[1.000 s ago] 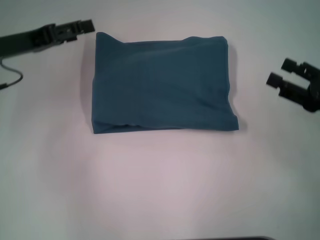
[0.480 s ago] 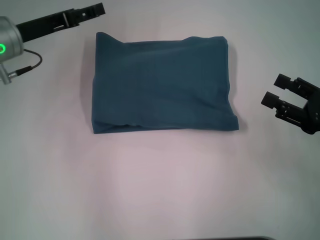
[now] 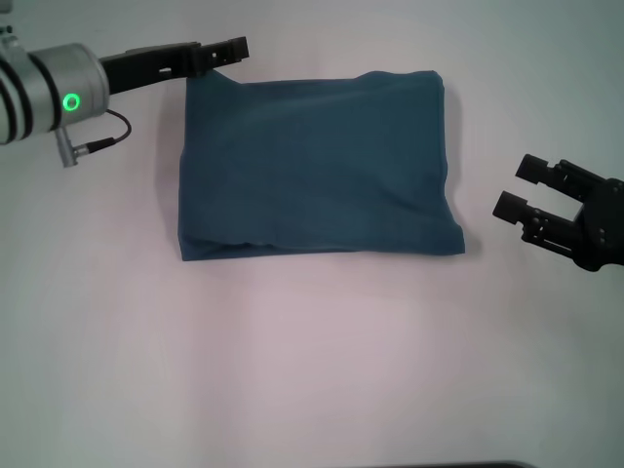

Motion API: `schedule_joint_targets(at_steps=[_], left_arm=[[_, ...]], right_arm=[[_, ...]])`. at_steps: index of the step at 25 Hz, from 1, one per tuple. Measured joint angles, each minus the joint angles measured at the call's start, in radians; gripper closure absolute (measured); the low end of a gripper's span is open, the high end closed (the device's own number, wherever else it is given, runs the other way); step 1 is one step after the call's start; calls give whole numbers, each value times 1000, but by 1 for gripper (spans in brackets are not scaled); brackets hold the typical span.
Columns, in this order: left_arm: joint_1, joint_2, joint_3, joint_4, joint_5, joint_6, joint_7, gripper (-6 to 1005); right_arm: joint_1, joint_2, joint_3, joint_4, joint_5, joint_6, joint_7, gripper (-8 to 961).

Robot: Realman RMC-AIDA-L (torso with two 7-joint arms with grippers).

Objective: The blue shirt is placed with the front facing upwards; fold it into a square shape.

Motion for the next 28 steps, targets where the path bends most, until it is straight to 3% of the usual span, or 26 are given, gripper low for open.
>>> schedule_joint_targets(at_steps=[13,28], left_arm=[[-13,0,138,26,2,-207,12,140],[-29,1,196,63,44,-254,16,140]], right_arm=[[-5,-2,1,10,0,6,0,164],[-9,-2,7,13,0,8,3,166]])
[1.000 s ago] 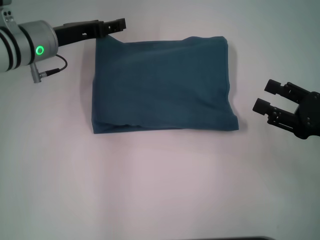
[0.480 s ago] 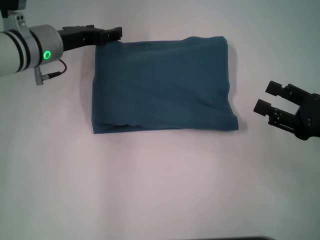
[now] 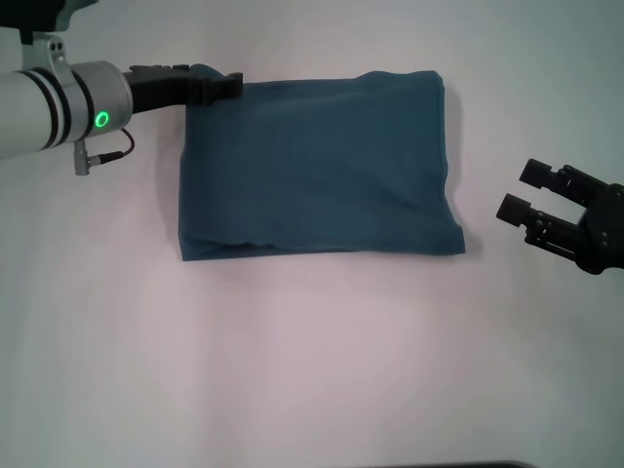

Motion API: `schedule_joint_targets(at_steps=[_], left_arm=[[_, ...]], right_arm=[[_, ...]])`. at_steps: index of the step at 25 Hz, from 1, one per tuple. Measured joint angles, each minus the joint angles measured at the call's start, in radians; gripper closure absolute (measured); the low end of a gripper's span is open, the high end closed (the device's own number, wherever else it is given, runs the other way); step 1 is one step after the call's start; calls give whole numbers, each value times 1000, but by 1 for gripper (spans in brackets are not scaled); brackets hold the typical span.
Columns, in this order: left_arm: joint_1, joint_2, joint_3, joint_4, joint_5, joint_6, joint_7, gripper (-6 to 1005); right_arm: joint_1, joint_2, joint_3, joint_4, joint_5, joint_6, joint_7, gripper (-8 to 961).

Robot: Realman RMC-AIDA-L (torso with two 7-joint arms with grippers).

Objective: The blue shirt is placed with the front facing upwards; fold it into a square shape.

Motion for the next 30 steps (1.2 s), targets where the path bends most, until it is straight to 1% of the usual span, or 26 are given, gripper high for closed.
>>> schedule_joint_targets(at_steps=[5,8,11,16,26,29,30], left_arm=[[-7,-4,22,-5,8,3,-8,140],[-9,-3,46,-6,15,6,-20,168],[-2,-6,77,-32,24,9,-33,197],[1,-8,77,-40,22,10,-39,244],[8,-9,77,-55,16,13,-40,718],[8,-9,78,-55,17,13,-40,945],[9,-9,77,-55,17,13,-40,948]], right_arm=[[0,-1,1,7,0,2,1,166],[0,-4,2,12,0,2,1,166],[-2,-6,2,13,0,7,7,166],[-3,-8,4,14,1,8,15,166],[-2,-7,5,14,2,13,15,166],[-2,-6,5,14,2,14,15,166],[-2,-6,5,14,2,14,15,166]])
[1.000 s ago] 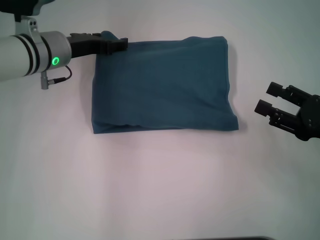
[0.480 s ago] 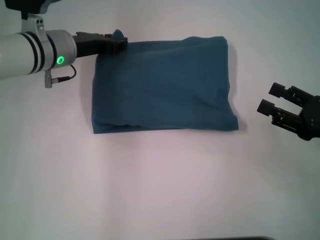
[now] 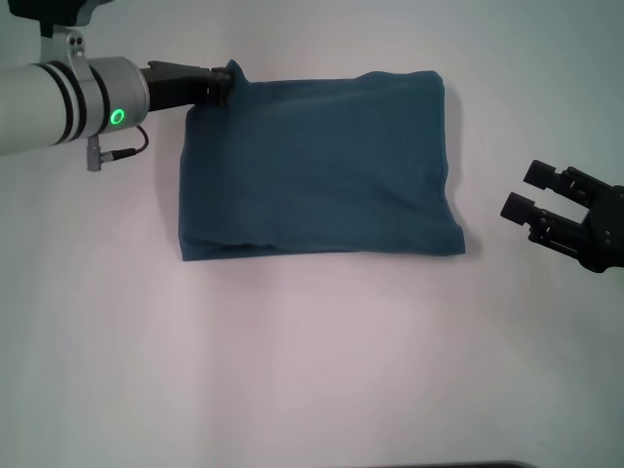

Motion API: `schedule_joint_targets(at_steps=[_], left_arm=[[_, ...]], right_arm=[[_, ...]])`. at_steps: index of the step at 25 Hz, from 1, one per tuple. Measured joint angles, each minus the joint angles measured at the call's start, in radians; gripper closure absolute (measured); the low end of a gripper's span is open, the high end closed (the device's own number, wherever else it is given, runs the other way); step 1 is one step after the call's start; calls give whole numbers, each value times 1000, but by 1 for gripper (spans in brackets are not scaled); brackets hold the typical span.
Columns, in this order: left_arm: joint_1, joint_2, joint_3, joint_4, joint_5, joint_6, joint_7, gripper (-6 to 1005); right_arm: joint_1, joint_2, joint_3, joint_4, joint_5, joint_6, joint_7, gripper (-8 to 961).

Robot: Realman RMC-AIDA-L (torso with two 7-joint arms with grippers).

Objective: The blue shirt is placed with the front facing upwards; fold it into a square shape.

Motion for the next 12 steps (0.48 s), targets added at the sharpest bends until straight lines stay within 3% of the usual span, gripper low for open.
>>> schedule_joint_targets(at_steps=[12], left_arm=[[76,5,-39,-81,-4,-10,-75,979]], right_arm=[[3,0,-3,0,0,1,11,166]])
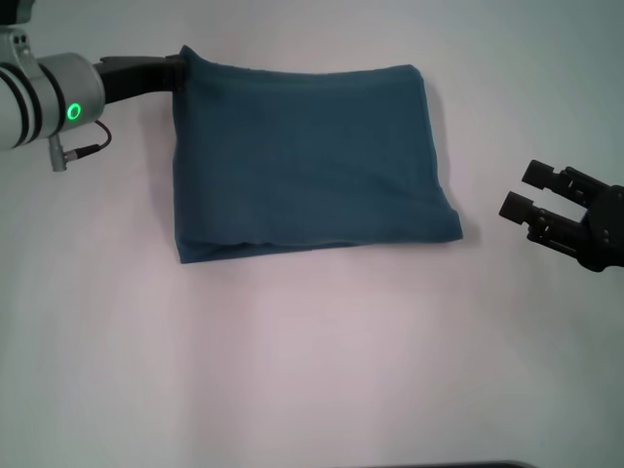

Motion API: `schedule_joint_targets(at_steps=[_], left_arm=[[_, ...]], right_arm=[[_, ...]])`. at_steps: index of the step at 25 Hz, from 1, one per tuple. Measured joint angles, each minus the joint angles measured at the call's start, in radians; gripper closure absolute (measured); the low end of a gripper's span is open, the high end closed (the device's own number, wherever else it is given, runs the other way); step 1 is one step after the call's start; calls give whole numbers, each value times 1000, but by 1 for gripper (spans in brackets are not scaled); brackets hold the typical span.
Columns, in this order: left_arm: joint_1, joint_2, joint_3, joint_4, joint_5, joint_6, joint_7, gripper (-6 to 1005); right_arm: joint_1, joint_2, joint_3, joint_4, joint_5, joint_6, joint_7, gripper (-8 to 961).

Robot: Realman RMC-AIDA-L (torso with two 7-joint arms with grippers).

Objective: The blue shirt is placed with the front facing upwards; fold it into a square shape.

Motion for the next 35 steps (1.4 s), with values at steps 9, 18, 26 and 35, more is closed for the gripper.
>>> schedule_joint_targets(at_steps=[9,18,26,35], left_arm=[[-4,0,3,17,7,-6,4,979],[42,1,-39,-21,-2,5,-14,916],[167,-3,-80,-188,-67,123,-71,654],[123,53,-236,-29,-189,586,-150,599]], right_arm=[[3,0,-2,0,0,-1,2,165],[1,0,2,0,0,-1,2,165],[6,0,-2,0,0,-1,2,165],[5,-2,-4,0,0,2,2,165]])
